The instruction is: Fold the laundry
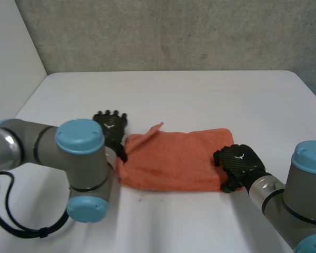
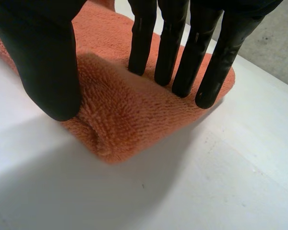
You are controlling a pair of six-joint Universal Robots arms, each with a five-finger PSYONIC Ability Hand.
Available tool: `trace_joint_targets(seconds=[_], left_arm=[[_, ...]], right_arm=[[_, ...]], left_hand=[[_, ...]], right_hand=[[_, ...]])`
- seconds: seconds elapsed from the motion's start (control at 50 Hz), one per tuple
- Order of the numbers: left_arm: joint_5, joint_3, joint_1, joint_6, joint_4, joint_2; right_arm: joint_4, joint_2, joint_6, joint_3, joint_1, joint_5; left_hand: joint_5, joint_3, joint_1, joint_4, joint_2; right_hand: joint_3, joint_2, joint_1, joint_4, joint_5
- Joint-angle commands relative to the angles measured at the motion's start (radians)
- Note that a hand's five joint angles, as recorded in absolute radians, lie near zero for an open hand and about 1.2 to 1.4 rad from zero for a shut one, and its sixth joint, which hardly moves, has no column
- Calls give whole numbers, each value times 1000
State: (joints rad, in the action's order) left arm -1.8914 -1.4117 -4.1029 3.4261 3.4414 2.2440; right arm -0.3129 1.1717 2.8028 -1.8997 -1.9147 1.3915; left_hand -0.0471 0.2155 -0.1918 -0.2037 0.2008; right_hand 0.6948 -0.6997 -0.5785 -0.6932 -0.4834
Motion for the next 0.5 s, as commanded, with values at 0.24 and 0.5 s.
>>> trace_joint_targets(seconds=[0.24,0.5], left_arm=[[-15,-173,-40,5,-4,-119],[-5,-207,0,-1,-2,-219]], right_arm=[[-15,-4,-3,1,8,15],[-14,13,-6,-6,13,20]], left_hand=[[32,-25,2,14,-11],[43,-37,14,25,-23]], right_hand=[[154,-149,-270,-155,-190],[197,-192,-314,-199,-234]])
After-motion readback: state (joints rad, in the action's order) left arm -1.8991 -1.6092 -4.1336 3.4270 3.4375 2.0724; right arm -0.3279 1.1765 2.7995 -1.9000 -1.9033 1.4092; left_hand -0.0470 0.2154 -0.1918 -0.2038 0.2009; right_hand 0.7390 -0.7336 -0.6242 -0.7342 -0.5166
